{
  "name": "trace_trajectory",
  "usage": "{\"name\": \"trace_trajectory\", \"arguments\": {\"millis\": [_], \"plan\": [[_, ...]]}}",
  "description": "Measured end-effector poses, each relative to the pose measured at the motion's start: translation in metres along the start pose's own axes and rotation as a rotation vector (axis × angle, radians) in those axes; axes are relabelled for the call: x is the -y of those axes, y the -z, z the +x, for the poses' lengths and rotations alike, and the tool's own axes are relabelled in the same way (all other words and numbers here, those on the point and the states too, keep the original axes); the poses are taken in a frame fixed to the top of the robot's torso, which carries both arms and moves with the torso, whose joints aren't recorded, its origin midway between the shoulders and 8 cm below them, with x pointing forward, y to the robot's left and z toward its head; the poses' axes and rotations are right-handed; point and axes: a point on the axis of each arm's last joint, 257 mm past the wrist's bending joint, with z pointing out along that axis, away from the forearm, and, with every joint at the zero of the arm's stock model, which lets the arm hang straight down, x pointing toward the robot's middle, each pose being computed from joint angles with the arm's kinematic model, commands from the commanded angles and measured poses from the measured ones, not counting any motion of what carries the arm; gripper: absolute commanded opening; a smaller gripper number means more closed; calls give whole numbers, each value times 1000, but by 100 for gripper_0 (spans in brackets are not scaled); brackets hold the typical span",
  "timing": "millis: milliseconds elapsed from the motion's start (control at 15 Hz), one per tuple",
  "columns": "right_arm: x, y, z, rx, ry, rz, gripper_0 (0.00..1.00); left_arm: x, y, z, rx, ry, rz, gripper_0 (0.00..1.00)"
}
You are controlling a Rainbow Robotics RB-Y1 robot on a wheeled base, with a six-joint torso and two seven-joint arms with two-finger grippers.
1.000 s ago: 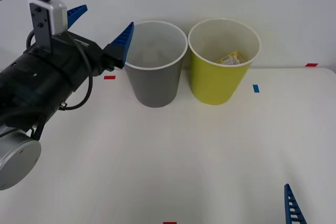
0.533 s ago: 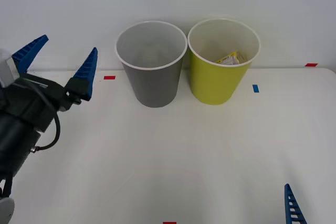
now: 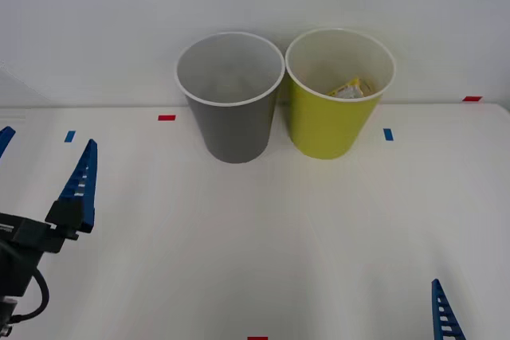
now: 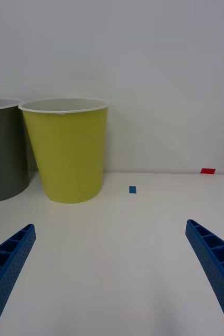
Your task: Put cans in the gray bin and PET bottles in the light green bin.
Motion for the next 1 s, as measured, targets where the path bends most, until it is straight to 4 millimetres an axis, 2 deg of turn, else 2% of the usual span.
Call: {"name": "trace_trajectory", "arguments": {"millis": [333, 600, 1000], "plan": [[0, 0, 0, 0, 0, 0, 100, 3, 52, 25, 12, -42, -21, 100], [0, 0, 0, 0, 0, 0, 100, 5, 105, 53, -116, -9, -88, 100], [0, 0, 0, 0, 0, 0, 100, 0, 142, 73, -243, -19, -150, 100]]}}
